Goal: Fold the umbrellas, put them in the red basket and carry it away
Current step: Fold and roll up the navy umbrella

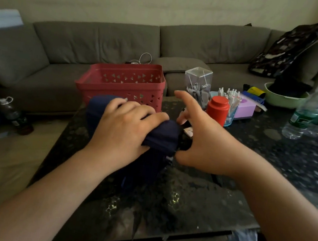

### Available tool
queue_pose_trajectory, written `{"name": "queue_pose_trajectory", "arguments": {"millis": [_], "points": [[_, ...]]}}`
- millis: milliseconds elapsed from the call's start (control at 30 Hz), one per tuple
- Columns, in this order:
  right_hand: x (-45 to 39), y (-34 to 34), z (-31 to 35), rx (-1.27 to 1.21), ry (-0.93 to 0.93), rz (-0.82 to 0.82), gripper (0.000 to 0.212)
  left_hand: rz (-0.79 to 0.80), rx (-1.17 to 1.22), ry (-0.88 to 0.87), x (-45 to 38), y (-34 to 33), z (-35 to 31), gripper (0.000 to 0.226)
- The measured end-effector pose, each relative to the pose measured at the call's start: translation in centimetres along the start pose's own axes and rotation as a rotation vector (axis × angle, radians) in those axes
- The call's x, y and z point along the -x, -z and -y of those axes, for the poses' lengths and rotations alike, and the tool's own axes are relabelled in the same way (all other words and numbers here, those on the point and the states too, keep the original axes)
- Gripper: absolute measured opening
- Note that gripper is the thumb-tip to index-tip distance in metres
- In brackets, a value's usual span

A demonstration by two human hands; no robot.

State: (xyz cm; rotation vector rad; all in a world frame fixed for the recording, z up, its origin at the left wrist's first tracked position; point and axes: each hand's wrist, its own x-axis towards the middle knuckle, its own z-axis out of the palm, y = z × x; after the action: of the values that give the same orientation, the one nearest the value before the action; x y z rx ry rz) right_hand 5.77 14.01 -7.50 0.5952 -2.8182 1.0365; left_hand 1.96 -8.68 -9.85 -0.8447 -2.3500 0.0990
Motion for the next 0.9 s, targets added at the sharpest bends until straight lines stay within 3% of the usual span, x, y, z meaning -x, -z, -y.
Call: {"name": "queue_pose_trajectory", "arguments": {"millis": [133, 267, 367, 500, 667, 800, 900], "points": [[-0.1, 0.2, 0.5, -0.186, -0.015, -0.039, 0.115, -0.028, 0.070, -0.009, -1.7, 0.0, -0.2, 0.031], [0.0, 0.7, -0.2, -0.441, 0.006, -0.253, 0.059, -0.070, 0.203, 0.179, -1.4, 0.3, -0.7, 0.019], [0.3, 0.9, -0.6, -0.595, 0.062, -0.284, 0.029, 0.002, 0.318, 0.402, -0.5, 0.4, -1.9, 0.019], [-0.4, 0.5, -1.1, -0.598, 0.104, -0.360, 0.036, 0.156, 0.628, 0.608, -0.4, 0.1, -2.3, 0.022], [-0.7, 1.2, -1.6, -0.677, 0.026, -0.509, 0.028, 0.137, 1.247, 0.837, -0.5, -0.7, -2.7, 0.031], [-0.2, 1.6, -1.8, -0.532, 0.040, -0.482, 0.018, 0.067, 1.406, 0.877, -0.1, -1.3, -2.6, 0.030], [0.4, 2.7, -2.4, -0.464, 0.020, -0.583, 0.024, -0.020, 1.449, 0.867, 0.3, -1.1, -1.9, 0.036]]}}
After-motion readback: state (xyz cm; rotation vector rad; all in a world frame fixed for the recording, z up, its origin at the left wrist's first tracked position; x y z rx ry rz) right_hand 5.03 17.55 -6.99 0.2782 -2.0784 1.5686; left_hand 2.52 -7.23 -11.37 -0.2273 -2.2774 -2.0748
